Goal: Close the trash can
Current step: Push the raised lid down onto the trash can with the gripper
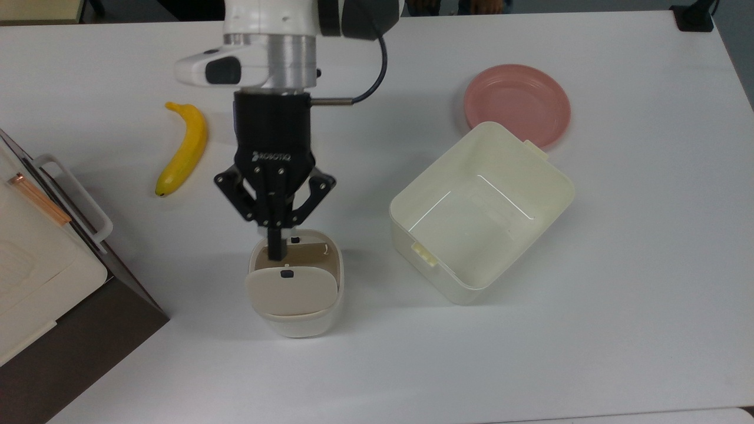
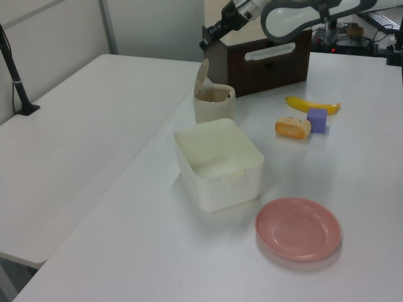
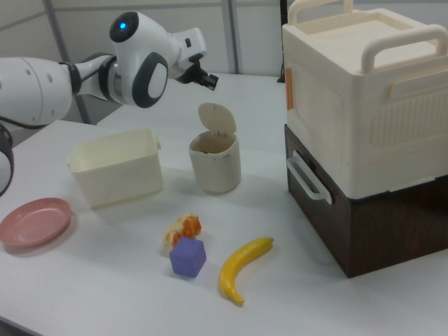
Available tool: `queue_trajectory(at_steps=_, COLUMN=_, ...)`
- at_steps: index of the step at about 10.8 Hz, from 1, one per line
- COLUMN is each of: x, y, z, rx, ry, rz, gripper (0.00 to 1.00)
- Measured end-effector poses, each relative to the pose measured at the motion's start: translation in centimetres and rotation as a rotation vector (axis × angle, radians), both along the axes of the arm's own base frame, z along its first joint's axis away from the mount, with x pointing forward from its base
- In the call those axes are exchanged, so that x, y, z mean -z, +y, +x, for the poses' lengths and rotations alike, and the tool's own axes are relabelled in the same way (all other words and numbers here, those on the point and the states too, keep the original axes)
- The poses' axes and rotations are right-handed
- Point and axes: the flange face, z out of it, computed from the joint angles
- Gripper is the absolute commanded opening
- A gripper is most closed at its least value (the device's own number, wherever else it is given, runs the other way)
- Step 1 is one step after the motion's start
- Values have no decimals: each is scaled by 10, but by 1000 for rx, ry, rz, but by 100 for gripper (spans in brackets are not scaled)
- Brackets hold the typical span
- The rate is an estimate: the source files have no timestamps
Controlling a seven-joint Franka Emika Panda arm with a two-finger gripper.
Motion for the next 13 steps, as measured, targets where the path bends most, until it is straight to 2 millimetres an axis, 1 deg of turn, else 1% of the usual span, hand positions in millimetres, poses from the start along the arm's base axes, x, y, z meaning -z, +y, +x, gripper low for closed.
queue_trajectory(at_steps=2, x=18, y=-5, z=13, rx=8, ry=12, rz=-8, gripper=0)
queue_trajectory(at_steps=3, x=29, y=-4, z=17, rx=7, ry=25, rz=-9, gripper=0)
queue_trajectory(at_steps=4, x=35, y=-1, z=19, rx=3, ry=32, rz=-13, gripper=0)
queue_trajectory(at_steps=5, x=39, y=3, z=19, rx=-5, ry=57, rz=-23, gripper=0)
queue_trajectory(at_steps=7, x=48, y=8, z=15, rx=-37, ry=170, rz=-49, gripper=0)
queue_trajectory(at_steps=9, x=51, y=4, z=7, rx=-74, ry=299, rz=-77, gripper=0)
queue_trajectory(at_steps=10, x=56, y=2, z=4, rx=-91, ry=347, rz=-90, gripper=0)
queue_trajectory(at_steps=11, x=67, y=0, z=1, rx=-103, ry=382, rz=-98, gripper=0)
queue_trajectory(at_steps=13, x=101, y=-2, z=-1, rx=-114, ry=441, rz=-104, gripper=0)
